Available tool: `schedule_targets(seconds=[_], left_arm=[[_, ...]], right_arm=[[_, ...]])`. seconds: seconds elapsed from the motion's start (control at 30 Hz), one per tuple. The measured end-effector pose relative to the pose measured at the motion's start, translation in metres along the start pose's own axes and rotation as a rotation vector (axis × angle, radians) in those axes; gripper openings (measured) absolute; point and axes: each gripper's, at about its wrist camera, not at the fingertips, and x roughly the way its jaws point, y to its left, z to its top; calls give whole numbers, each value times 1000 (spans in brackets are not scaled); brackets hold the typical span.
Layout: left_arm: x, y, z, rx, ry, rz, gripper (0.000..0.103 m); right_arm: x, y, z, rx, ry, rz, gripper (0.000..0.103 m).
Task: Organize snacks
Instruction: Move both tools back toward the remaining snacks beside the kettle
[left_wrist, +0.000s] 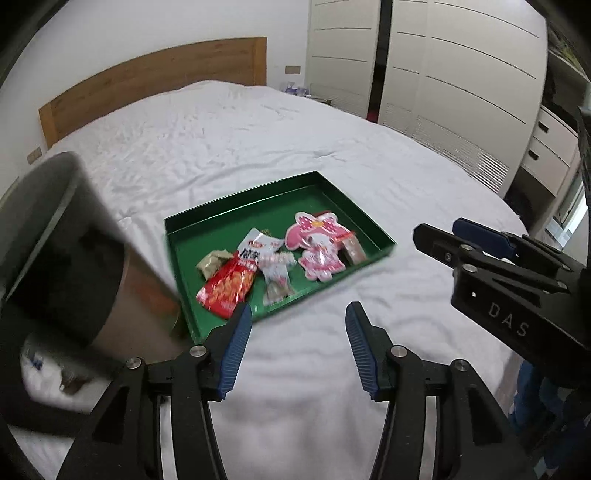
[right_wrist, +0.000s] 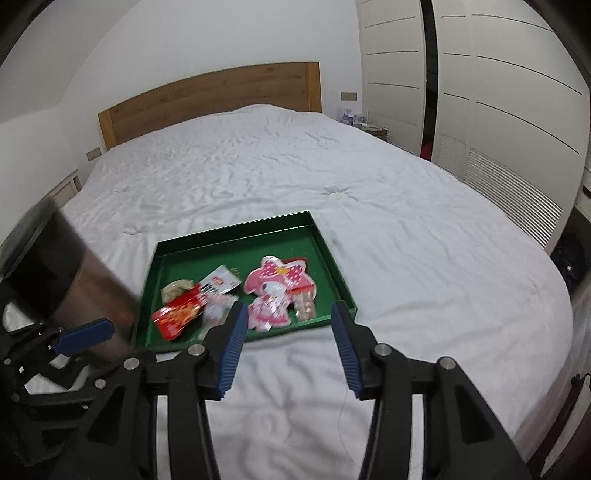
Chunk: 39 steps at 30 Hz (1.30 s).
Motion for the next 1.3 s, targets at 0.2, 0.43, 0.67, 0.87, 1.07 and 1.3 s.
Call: schedule_targets(seconds=[0.2,0.43,0.67,0.87,1.07,1.3], left_arm=[[-57,1,-37,39,-29,25,49],[-107,25,-79,48,-51,92,55],[-138,58,-120,3,-54,161,62],[-161,93,-152,-49,-51,236,62],[-183,117,-167,-75,-75,282,62],[-197,139,-176,-104,-91,311,62]], right_arm=[[-52,22,-32,33,-24,32,103],[-99,60,-69,10,-33,88,103],[-129,96,-106,-10,-16,125,103],[-142,130,-141,-45,24,152,103],[-163,159,-154,-97,6,177,103],[-173,193,-157,-163,-9,236,103]])
